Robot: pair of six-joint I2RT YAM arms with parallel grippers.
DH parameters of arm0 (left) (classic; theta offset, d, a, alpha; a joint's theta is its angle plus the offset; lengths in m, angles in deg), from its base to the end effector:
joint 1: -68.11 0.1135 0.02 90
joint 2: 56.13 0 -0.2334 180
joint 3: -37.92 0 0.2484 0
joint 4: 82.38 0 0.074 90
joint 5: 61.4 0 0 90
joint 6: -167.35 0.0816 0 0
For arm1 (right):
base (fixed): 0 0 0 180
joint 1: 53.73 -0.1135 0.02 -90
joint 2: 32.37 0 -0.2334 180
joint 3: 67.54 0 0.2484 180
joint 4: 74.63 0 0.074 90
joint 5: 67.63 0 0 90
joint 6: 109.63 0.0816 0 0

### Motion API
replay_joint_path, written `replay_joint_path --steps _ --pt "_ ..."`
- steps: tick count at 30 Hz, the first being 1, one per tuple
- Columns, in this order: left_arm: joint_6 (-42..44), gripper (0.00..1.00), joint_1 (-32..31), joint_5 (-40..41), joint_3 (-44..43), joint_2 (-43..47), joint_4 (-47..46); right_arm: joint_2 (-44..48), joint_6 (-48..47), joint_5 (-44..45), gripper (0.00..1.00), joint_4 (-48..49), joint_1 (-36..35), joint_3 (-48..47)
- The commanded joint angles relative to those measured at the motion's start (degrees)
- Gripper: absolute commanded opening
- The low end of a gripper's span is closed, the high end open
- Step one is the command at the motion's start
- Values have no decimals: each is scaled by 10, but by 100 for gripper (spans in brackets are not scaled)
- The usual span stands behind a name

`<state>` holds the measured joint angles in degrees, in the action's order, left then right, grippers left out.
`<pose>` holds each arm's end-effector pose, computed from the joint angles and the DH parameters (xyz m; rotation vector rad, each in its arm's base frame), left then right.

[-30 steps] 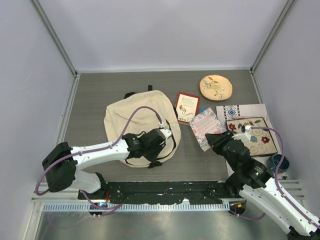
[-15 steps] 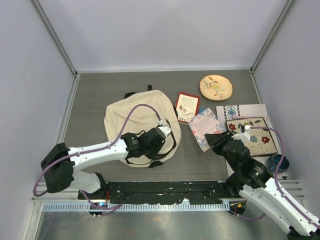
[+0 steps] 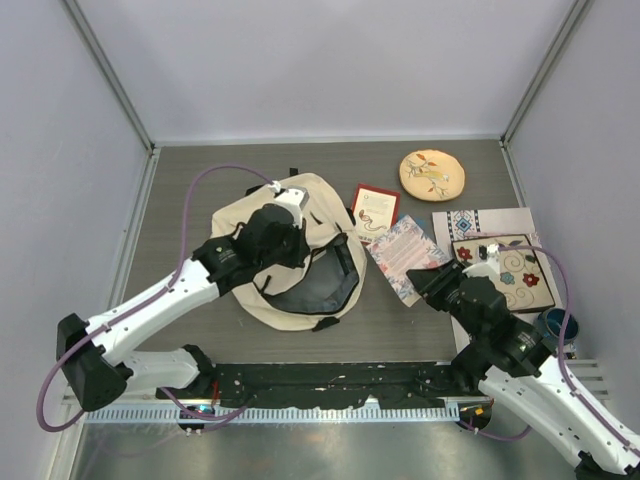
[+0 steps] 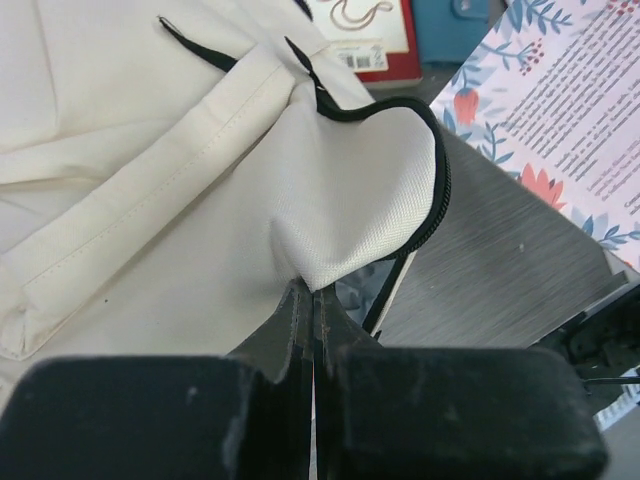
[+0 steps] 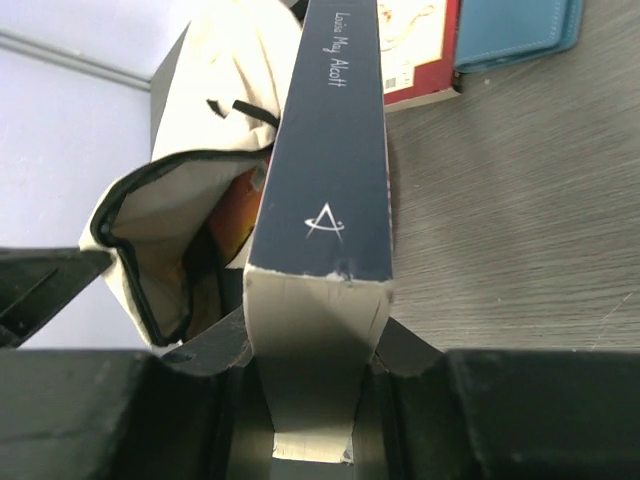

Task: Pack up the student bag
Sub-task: Place the book in the student bag.

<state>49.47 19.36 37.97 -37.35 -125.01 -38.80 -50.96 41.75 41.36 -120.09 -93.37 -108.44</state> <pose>0.2116 -0.2212 0.2655 0.3197 2.2447 -0.5517 0.1460 0.0865 0.2228 0.6040 1.9549 0.8196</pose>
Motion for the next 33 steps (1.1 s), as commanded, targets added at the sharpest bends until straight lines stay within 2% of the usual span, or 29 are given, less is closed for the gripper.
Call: replay_joint_path --steps 1,6,11,14,20,23,28,33 --pt "-20 0 0 -9 -34 38 -61 -3 -40 -12 1 20 0 -94" --pt "-43 0 0 19 -1 80 -103 -8 -27 -66 1 -18 0 -117" --pt "-50 0 0 34 21 112 -128 -26 17 -170 1 -24 0 -111" --pt "-50 0 0 29 21 111 -125 -39 40 -249 1 41 0 -82" --pt "-55 0 0 18 25 102 -129 -101 81 -349 1 232 0 -21" --pt "-55 0 0 8 25 100 -129 -136 75 -352 1 257 0 -16" --pt "-54 0 0 -12 22 91 -127 -201 74 -348 1 359 0 -8" --pt "-53 0 0 -29 21 87 -125 -272 117 -358 1 486 0 5"
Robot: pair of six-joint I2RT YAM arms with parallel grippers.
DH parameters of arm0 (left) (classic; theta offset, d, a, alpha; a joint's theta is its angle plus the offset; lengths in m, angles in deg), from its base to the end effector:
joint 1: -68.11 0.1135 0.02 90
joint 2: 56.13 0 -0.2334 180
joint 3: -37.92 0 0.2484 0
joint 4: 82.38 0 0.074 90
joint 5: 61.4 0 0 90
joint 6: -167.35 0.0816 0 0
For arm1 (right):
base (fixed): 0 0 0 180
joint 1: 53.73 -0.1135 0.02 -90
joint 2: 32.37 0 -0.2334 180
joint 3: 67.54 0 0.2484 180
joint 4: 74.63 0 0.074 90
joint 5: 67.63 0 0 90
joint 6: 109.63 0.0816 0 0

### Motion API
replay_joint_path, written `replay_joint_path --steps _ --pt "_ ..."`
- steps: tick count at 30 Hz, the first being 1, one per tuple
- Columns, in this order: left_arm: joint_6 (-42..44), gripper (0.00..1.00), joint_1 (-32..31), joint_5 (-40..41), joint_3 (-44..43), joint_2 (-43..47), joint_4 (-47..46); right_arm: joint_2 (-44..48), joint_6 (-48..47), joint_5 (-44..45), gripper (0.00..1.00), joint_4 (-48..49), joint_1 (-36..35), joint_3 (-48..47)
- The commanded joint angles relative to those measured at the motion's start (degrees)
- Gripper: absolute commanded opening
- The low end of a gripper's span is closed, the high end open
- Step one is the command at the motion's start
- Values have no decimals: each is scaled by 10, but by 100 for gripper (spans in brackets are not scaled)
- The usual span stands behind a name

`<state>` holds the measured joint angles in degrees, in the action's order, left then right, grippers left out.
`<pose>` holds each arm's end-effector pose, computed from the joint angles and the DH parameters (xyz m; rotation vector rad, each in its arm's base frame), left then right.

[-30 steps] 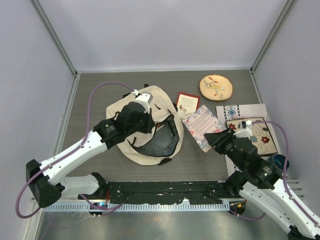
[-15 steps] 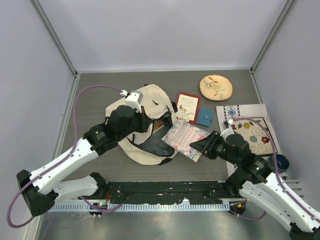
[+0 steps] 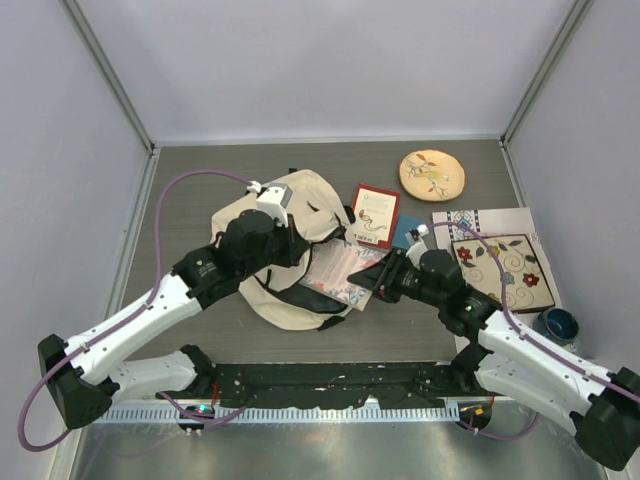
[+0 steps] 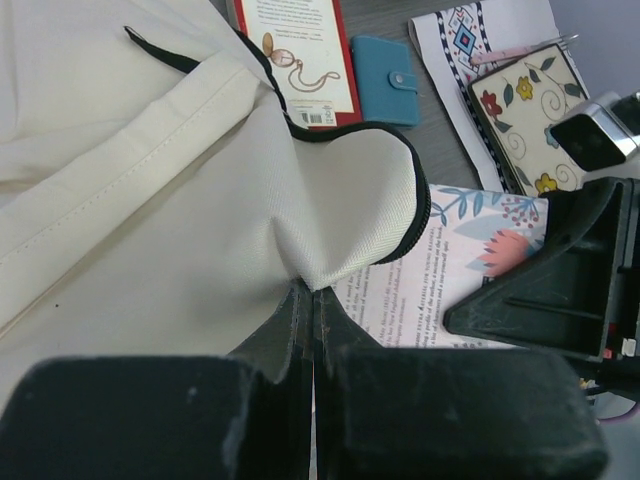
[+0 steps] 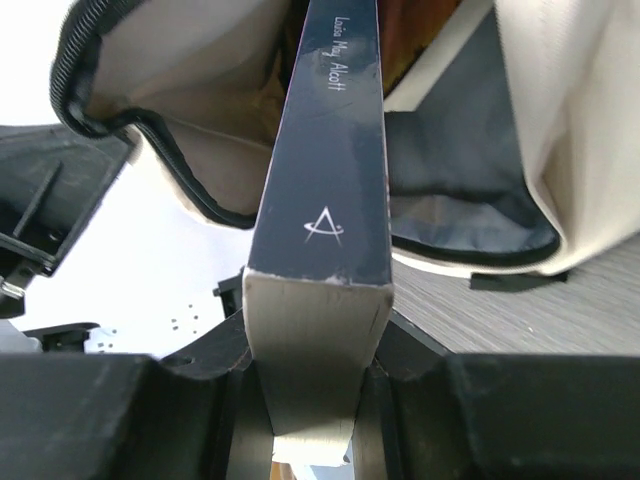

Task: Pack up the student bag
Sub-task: Place the book in the student bag.

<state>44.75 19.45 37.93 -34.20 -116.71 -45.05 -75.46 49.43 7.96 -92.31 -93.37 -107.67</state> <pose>0.2001 -0.2074 0.2993 0.1860 2.0849 -0.7246 0.1725 0.1693 0.2062 0.3771 2.2033 1.4161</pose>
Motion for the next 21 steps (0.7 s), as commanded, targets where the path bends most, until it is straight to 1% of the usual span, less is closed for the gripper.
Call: replay_joint_path --steps 1,2,7,13,17,18,21 --pt "-7 0 -1 -31 -12 4 -63 -50 49 -25 1 222 0 -1" --pt "-8 0 -1 -33 -12 3 -62 -59 58 -25 1 251 0 0" --pt "-15 0 -1 -43 -9 1 -77 -124 82 -8 1 321 -5 5" --pt "-15 0 -1 -47 -14 -7 -78 -189 92 100 1 387 -75 4" --pt "-18 0 -1 -46 -14 -3 -77 -242 87 187 1 465 -121 14" --pt "-18 0 -1 -45 -14 -4 -78 -270 80 218 1 479 -134 10" --pt "-21 0 -2 -48 -17 -4 -76 -320 67 270 1 526 -152 6"
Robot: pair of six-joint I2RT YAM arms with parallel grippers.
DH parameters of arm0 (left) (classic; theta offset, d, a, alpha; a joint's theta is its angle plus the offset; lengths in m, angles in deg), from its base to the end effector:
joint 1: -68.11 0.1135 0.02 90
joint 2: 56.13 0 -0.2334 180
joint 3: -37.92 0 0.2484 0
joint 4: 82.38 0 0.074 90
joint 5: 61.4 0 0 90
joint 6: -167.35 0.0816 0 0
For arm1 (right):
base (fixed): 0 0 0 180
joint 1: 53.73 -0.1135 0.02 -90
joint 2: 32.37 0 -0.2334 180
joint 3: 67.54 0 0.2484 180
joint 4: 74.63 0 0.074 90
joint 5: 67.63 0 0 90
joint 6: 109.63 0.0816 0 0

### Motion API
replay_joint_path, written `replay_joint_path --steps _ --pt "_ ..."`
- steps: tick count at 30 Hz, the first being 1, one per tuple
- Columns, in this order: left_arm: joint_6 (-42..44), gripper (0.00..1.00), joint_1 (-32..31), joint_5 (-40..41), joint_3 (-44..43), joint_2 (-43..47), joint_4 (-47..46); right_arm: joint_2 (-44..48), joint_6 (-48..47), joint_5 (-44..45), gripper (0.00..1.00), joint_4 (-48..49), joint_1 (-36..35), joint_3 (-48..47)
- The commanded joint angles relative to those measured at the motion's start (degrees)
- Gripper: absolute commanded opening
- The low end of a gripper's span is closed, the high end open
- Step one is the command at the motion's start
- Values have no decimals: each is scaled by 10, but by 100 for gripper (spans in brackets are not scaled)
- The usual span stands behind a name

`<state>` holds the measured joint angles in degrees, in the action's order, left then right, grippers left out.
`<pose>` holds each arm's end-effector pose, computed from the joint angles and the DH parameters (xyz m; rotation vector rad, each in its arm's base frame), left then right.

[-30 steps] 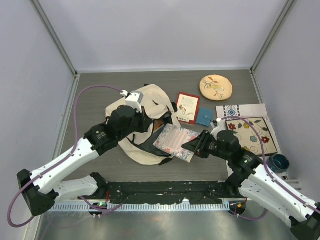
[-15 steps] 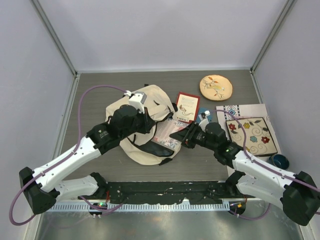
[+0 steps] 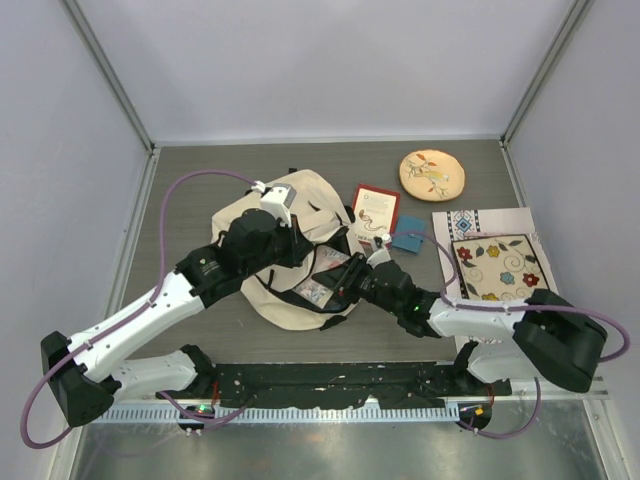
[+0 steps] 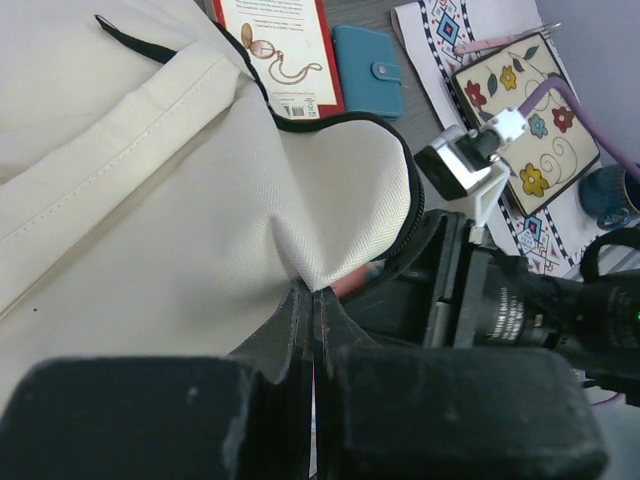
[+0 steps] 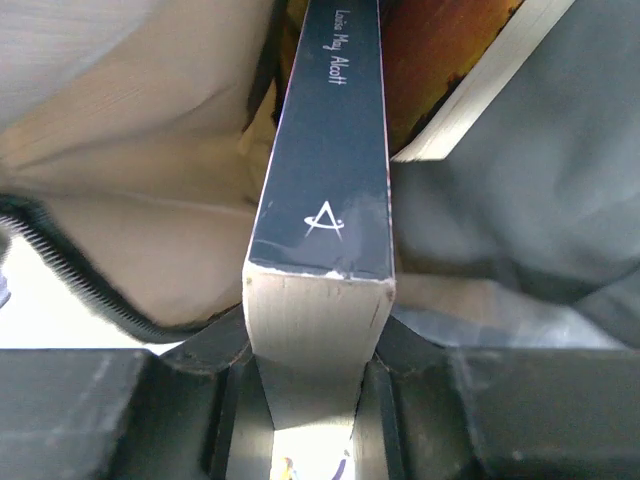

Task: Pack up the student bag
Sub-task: Place the book in the student bag.

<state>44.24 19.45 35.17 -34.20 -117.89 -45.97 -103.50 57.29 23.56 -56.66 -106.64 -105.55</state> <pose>0.2007 -0.2140 0.2957 0.2107 2.1024 -0.7712 0.1839 0.2405 0.1580 0.4629 2.0949 1.4775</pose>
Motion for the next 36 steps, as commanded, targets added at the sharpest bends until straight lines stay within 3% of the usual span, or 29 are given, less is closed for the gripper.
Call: replay_joint_path --steps 1,5,9,11,12,14,15,20,32,35,36 --pt "-17 0 -1 -22 -18 8 -64 -57 -16 144 1 184 -25 -18" --pt "-20 0 -2 -24 -19 11 -59 -129 -24 204 1 247 -28 -40" --pt "0 0 -1 -3 -36 17 -13 -192 3 241 2 233 -27 -73" --pt "-2 0 -1 -9 -26 24 -25 -225 2 226 16 228 -26 -81" --pt "-6 0 -1 -9 -21 29 -27 -234 12 218 30 218 -26 -89" --pt "-10 0 -1 -11 -17 29 -29 -262 30 205 44 197 -27 -89" --pt "-10 0 -1 -13 -14 27 -29 -273 44 195 58 201 -28 -79" --pt "-10 0 -1 -20 -7 23 -38 -289 34 119 81 189 -30 -71" --pt "-8 0 -1 -25 -1 14 -43 -140 -11 140 82 5 -36 -31" --pt "-10 0 -1 -28 1 13 -47 -139 -20 148 55 8 -36 -37" --pt "-10 0 -2 -29 0 12 -47 -142 -23 147 38 9 -36 -43"
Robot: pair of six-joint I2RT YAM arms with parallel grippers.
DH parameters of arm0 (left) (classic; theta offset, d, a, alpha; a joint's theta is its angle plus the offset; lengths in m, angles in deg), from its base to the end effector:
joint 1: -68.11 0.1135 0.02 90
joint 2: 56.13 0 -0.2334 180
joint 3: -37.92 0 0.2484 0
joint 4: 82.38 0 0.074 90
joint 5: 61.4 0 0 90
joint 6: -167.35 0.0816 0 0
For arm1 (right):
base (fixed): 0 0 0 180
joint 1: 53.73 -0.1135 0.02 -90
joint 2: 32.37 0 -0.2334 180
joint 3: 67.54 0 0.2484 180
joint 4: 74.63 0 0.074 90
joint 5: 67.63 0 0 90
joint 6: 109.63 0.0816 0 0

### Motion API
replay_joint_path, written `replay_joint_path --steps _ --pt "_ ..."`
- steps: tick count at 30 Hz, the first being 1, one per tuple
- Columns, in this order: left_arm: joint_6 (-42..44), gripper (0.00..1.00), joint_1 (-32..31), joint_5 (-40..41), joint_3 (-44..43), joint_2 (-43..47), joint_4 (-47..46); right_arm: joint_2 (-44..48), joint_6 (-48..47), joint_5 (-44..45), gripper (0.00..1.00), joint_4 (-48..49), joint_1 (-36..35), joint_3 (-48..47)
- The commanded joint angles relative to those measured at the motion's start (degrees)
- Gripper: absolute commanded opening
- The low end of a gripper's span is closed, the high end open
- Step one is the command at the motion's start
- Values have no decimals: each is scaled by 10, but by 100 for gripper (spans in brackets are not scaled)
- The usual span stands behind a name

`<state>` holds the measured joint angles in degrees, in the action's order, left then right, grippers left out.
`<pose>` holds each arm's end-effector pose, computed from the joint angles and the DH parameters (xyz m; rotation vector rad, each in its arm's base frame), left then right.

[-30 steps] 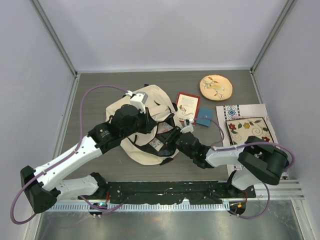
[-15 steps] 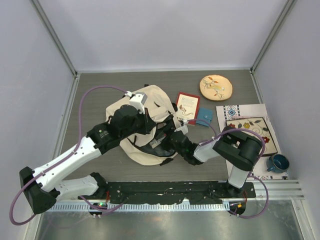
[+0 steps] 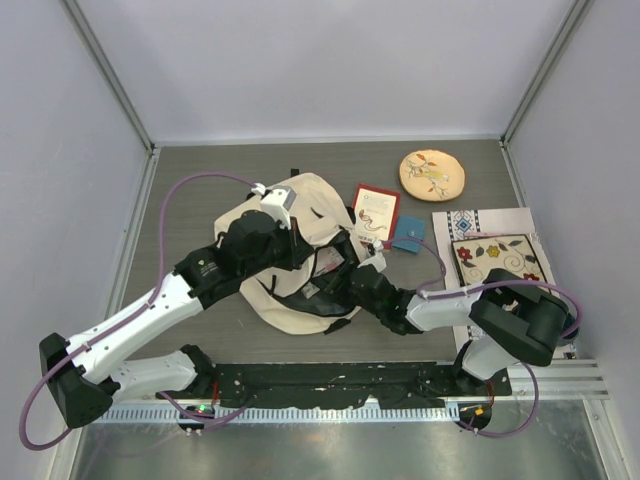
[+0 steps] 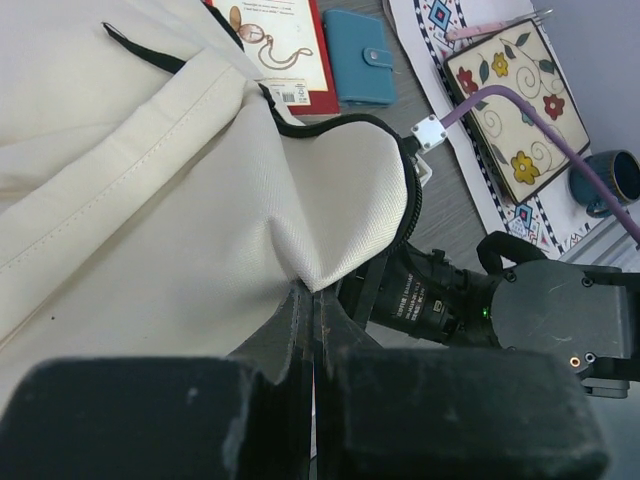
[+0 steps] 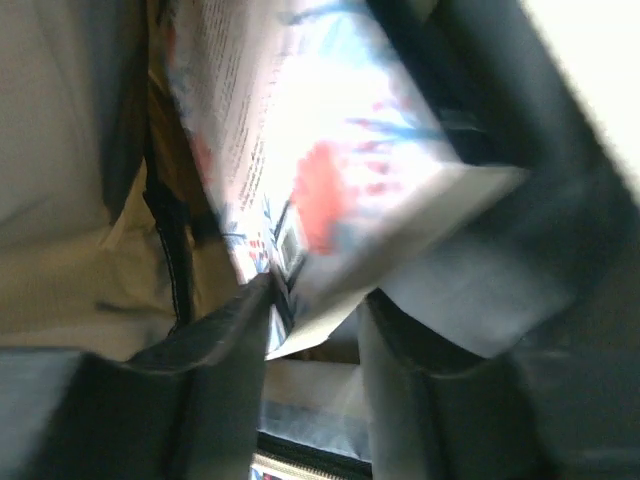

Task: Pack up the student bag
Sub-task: Place the book in the student bag.

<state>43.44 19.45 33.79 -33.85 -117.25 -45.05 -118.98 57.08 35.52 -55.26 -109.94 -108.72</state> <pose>0.1972 -0.2130 0.2941 0.2146 2.1218 -0.7948 0.1925 0.2543 0.1021 0.5567 2.1737 1.1776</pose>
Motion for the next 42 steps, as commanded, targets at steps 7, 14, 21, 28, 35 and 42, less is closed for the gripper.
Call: replay_joint_path --steps 7,14,21,28,35,42 --pt "-3 0 -1 -19 -3 7 -56 -72 -38 7 15 11 -3 -106" --pt "-3 0 -1 -15 -7 11 -45 -177 -6 -16 43 20 -2 -190" --pt "0 0 0 -4 4 22 -43 -82 -47 5 57 13 -4 -105" --pt "1 0 0 -11 1 14 -51 -3 -53 33 63 -23 -6 -43" --pt "-5 0 0 -19 4 15 -55 -86 -56 2 64 47 -5 -93" --pt "-6 0 0 -20 5 20 -42 -179 -108 14 63 123 -4 -197"
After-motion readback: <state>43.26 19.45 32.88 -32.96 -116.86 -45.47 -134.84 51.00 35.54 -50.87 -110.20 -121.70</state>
